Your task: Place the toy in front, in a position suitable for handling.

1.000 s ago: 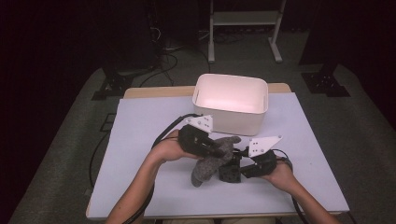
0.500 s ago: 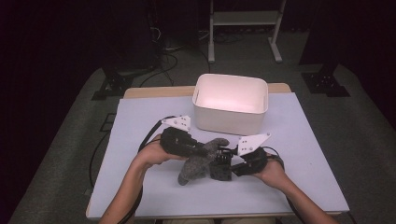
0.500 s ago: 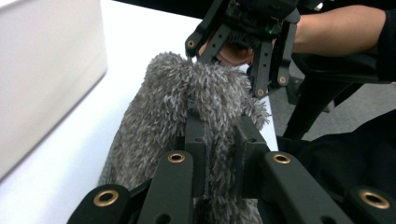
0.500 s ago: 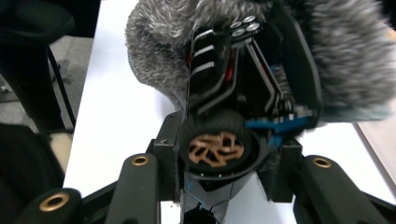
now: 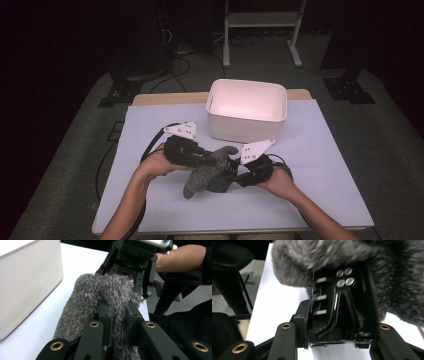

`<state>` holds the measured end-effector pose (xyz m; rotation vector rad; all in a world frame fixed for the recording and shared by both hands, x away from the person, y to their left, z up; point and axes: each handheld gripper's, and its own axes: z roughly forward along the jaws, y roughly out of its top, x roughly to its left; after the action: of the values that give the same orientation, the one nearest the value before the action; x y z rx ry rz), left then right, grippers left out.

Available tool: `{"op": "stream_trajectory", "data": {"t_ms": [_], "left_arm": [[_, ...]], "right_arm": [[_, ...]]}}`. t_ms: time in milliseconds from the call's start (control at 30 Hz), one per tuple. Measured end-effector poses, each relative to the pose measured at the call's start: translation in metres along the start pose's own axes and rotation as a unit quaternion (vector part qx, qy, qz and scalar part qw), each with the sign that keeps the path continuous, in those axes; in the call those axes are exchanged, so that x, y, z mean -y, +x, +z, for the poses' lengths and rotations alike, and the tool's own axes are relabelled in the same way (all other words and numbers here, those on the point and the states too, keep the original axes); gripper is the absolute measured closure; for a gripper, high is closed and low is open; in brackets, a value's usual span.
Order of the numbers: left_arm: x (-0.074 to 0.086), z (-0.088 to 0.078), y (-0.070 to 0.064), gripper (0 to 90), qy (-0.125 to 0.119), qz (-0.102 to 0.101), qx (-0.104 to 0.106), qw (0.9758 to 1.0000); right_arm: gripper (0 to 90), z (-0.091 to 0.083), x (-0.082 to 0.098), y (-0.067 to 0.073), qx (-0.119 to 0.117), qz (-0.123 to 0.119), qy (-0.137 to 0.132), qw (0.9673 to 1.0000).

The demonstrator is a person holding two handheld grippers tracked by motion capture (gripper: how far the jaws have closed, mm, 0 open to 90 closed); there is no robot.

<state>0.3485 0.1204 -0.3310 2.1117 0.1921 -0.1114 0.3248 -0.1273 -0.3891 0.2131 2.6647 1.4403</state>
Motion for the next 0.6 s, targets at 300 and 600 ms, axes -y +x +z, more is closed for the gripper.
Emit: {"op": "stream_trajectory", "data": {"t_ms": [300,600], "left_arm": [[0.007,0.015,0.003,79.3,0.009,-0.008,0.012,0.9999],[0.029,0.042,0.007,79.2,0.076,-0.025,0.007,0.9968]], "right_arm": [[55.4,-0.022,0.011,0.000,-0.004,0.011,0.003,0.9999],[55.4,-0.041,0.032,-0.001,-0.003,0.026,0.025,0.9993]]}}
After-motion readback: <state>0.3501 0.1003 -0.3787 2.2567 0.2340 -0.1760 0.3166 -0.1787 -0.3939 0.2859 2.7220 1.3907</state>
